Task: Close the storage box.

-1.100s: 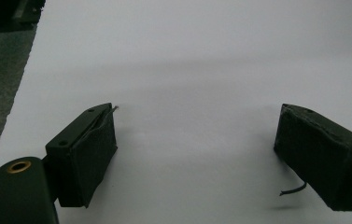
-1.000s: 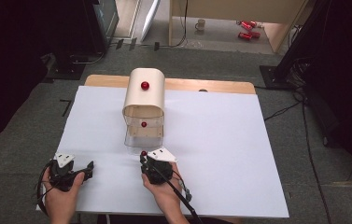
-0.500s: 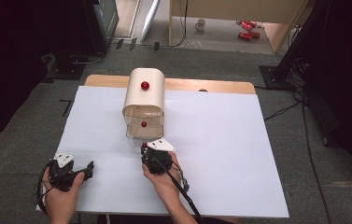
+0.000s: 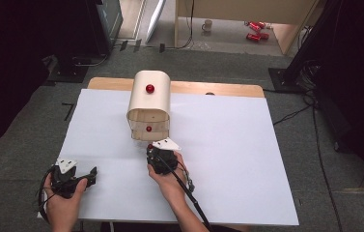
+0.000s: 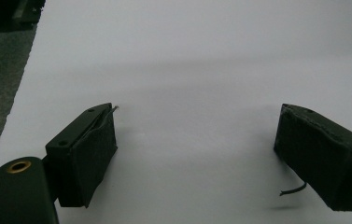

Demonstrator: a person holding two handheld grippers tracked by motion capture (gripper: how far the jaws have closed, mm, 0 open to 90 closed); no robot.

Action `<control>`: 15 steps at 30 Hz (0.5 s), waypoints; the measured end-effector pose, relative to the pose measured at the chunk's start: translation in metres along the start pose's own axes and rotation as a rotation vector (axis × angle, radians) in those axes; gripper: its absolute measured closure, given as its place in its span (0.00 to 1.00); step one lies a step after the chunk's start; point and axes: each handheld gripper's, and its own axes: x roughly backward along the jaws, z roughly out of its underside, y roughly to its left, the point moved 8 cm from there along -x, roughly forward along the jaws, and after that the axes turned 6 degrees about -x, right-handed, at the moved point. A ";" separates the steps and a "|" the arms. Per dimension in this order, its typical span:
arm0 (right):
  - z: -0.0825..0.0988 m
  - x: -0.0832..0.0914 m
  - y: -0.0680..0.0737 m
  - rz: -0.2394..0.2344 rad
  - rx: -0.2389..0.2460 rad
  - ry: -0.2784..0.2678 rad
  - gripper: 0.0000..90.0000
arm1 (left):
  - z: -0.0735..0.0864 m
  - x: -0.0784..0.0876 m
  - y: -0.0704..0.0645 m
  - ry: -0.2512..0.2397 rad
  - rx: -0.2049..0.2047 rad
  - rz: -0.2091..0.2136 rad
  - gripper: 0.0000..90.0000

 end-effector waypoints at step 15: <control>-0.011 -0.014 -0.007 0.015 0.011 0.013 0.84 | 0.000 0.000 0.000 0.000 0.000 0.000 0.14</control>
